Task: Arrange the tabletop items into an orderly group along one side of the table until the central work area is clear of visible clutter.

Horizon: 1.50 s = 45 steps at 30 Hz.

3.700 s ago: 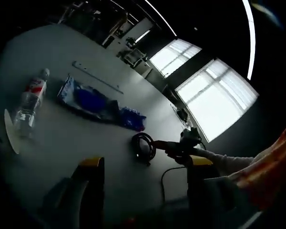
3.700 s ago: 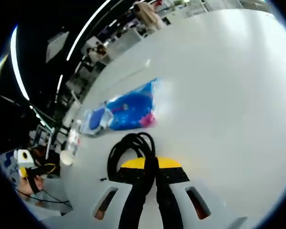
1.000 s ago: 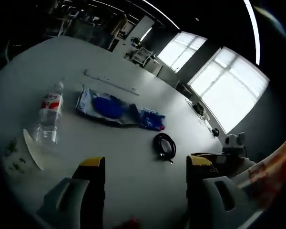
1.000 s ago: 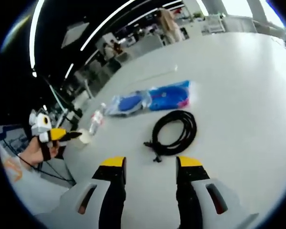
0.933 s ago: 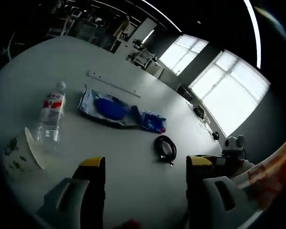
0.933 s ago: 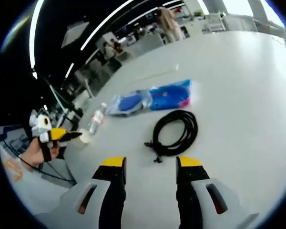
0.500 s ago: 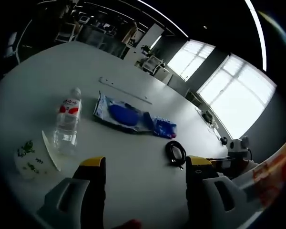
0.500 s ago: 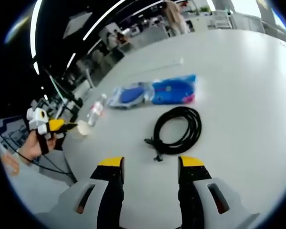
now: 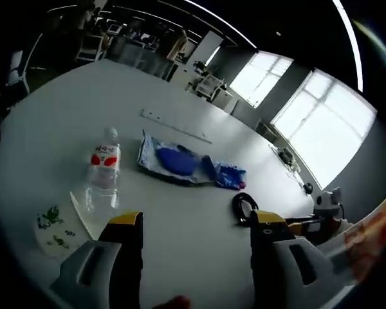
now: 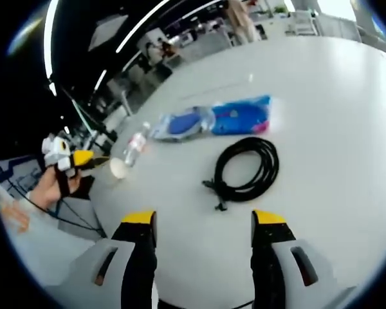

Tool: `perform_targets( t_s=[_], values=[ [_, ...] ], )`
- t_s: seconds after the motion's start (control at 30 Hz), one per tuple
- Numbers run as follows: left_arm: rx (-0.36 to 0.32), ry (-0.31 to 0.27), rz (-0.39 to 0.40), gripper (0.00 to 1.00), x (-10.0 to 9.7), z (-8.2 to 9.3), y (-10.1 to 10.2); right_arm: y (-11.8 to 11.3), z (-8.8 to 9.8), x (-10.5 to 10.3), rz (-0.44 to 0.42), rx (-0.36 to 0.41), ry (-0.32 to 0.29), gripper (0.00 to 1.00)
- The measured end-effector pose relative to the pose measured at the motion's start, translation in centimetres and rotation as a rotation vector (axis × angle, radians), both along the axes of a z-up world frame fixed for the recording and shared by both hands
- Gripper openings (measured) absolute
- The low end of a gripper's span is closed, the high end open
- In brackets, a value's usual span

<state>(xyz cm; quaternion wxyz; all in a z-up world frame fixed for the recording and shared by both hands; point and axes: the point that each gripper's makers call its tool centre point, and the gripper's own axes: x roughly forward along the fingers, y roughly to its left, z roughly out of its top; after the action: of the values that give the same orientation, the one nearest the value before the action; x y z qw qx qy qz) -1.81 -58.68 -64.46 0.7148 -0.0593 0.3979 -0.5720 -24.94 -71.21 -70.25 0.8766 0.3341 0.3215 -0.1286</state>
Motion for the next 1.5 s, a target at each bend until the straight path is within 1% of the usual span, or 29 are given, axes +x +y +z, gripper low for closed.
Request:
perform_targets(
  t_s=[0.1, 0.13, 0.2, 0.27, 0.3, 0.43, 0.57, 0.6, 0.63, 0.7, 0.73, 0.77, 0.87, 1.0, 1.07, 1.17, 1.2, 1.23, 1.27, 1.3, 1.37, 1.43, 1.5],
  values=[
    [0.011, -0.017, -0.004, 0.68, 0.7, 0.2, -0.3, 0.1, 0.1, 0.2, 0.003, 0.012, -0.01, 0.59],
    [0.025, -0.035, -0.013, 0.68, 1.1, 0.2, -0.3, 0.1, 0.2, 0.3, 0.001, 0.017, -0.015, 0.59],
    [0.037, -0.052, -0.018, 0.68, 1.7, 0.2, -0.4, 0.1, 0.2, 0.4, 0.0, 0.023, -0.019, 0.59],
    [0.051, -0.082, -0.024, 0.68, 2.8, 0.5, -0.6, 0.2, 0.0, 0.4, 0.003, 0.029, -0.016, 0.58],
    [0.05, -0.086, -0.026, 0.68, 3.0, 0.6, -0.7, 0.2, -0.1, 0.4, 0.005, 0.031, -0.014, 0.58],
    [0.056, -0.107, -0.009, 0.68, 5.5, 1.2, -1.2, 0.2, -0.4, 0.4, 0.005, 0.045, -0.012, 0.57],
    [0.102, -0.136, 0.017, 0.68, 8.2, 0.8, -1.6, -0.2, -0.5, 0.4, -0.009, 0.053, -0.017, 0.56],
    [0.101, -0.138, 0.021, 0.68, 8.7, 0.7, -1.8, -0.3, -0.5, 0.4, -0.014, 0.057, -0.019, 0.56],
    [0.098, -0.129, 0.032, 0.68, 9.3, 0.6, -2.0, -0.4, -0.5, 0.3, -0.02, 0.061, -0.023, 0.55],
    [0.097, -0.107, 0.04, 0.68, 9.9, 0.2, -2.6, -0.6, -0.6, 0.2, -0.027, 0.066, -0.024, 0.55],
    [0.112, -0.105, 0.043, 0.67, 10.1, -0.1, -2.7, -0.6, -0.6, 0.2, -0.028, 0.066, -0.023, 0.55],
    [0.15, -0.118, 0.047, 0.67, 10.5, -0.8, -2.6, -0.6, -0.6, 0.1, -0.03, 0.065, -0.02, 0.55],
    [0.218, -0.143, 0.025, 0.67, 11.1, -2.2, -2.8, -0.7, -0.6, -0.2, -0.044, 0.074, -0.02, 0.54],
    [0.242, -0.123, 0.014, 0.65, 11.7, -3.6, -3.8, -0.5, -0.6, -0.5, -0.063, 0.11, -0.028, 0.51],
    [0.252, -0.121, 0.015, 0.63, 12.2, -4.0, -4.3, -0.3, -0.6, -0.6, -0.058, 0.102, -0.02, 0.5],
    [0.258, -0.103, 0.046, 0.6, 13.4, -4.5, -5.0, -0.4, -0.6, -0.8, -0.069, 0.105, -0.018, 0.5],
    [0.252, -0.087, 0.067, 0.6, 13.8, -4.6, -5.3, -0.4, -0.6, -0.8, -0.078, 0.111, -0.02, 0.5],
    [0.246, -0.051, 0.107, 0.6, 14.3, -5.0, -5.6, -0.4, -0.6, -0.8, -0.089, 0.118, -0.025, 0.5],
    [0.26, -0.031, 0.127, 0.59, 14.7, -5.3, -5.6, -0.4, -0.6, -0.8, -0.097, 0.127, -0.027, 0.5],
    [0.269, -0.026, 0.149, 0.59, 15.2, -5.6, -5.8, -0.4, -0.6, -0.7, -0.104, 0.135, -0.031, 0.49],
    [0.277, -0.045, 0.157, 0.58, 16.0, -5.8, -6.1, -0.3, -0.7, -0.6, -0.106, 0.14, -0.033, 0.49],
    [0.288, -0.076, 0.163, 0.53, 16.8, -6.1, -6.5, -0.3, -0.7, -0.5, -0.108, 0.142, -0.031, 0.49],
    [0.301, -0.075, 0.18, 0.49, 17.5, -6.2, -6.9, -0.3, -0.7, -0.3, -0.109, 0.148, -0.032, 0.48]
  ],
)
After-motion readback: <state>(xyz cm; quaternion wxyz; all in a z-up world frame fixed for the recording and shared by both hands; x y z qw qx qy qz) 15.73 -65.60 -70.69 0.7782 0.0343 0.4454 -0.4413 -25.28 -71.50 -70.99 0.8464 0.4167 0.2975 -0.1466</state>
